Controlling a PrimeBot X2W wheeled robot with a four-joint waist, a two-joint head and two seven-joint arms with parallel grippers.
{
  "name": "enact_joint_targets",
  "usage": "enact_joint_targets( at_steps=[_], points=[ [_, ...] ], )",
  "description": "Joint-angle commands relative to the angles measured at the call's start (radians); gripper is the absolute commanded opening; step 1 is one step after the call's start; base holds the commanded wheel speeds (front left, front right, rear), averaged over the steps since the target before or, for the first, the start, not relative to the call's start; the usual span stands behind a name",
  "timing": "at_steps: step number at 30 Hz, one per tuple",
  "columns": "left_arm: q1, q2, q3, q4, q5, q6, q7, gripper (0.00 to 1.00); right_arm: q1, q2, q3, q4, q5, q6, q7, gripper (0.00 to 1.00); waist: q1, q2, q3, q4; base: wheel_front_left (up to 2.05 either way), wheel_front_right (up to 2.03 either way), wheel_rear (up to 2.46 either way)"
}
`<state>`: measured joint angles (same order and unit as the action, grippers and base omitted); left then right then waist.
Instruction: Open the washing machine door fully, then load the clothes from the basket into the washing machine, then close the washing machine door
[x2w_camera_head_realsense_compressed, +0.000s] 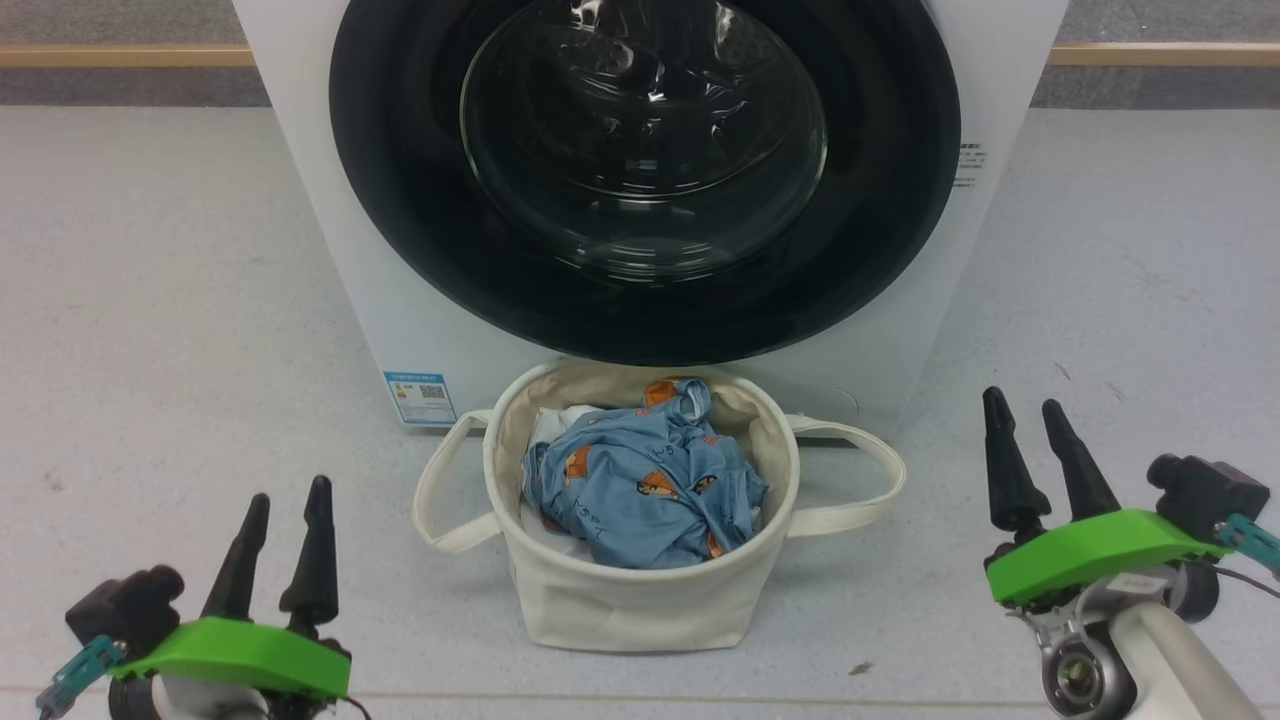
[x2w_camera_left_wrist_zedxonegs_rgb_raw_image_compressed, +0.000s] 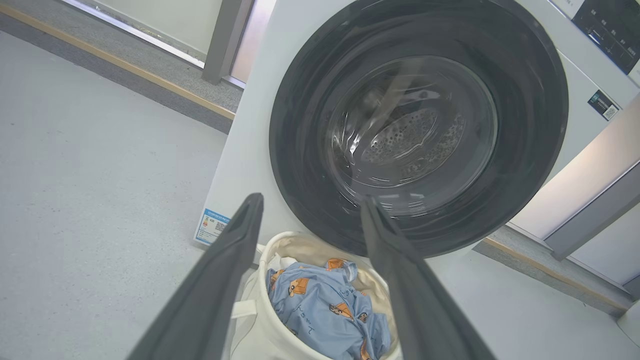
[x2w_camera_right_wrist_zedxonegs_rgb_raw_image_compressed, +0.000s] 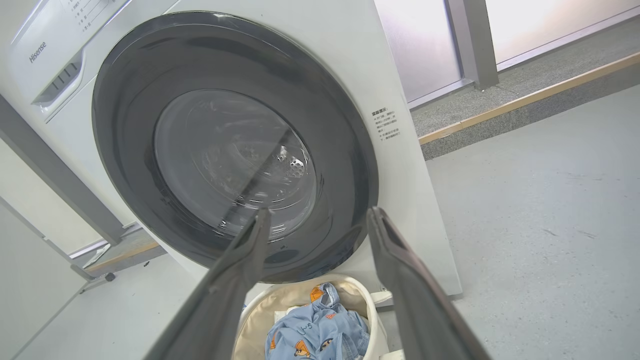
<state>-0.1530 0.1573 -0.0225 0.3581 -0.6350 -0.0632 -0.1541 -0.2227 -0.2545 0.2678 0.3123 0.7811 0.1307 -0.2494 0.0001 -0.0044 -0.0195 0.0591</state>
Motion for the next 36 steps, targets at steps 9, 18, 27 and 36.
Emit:
enact_joint_targets(
  at_steps=[9, 18, 27, 36],
  points=[
    [-0.073, 0.039, 0.032, -0.008, 0.147, -0.015, -0.043, 1.0, -0.062, 0.011, 0.001, -0.009, -0.144, 0.0, -0.012, 1.0, -0.0001, 0.0, -0.005, 0.005, 0.0, 0.0, 0.0],
    [-0.088, 0.051, 0.033, 0.008, 0.231, -0.033, -0.067, 1.0, -0.073, 0.022, -0.007, 0.0, -0.248, 0.0, -0.012, 1.0, -0.0001, 0.0, -0.004, 0.01, 0.0, 0.0, 0.0],
    [-0.102, 0.067, 0.018, 0.041, 0.322, -0.052, -0.093, 1.0, -0.084, 0.038, -0.013, 0.014, -0.362, 0.0, -0.012, 1.0, -0.0001, 0.0, -0.006, 0.016, 0.0, 0.0, 0.0],
    [-0.123, 0.074, 0.021, 0.069, 0.383, -0.054, -0.108, 1.0, -0.091, 0.046, -0.026, 0.027, -0.427, 0.0, -0.012, 1.0, -0.0001, 0.0, -0.001, 0.022, 0.0, 0.0, 0.0]
  ],
)
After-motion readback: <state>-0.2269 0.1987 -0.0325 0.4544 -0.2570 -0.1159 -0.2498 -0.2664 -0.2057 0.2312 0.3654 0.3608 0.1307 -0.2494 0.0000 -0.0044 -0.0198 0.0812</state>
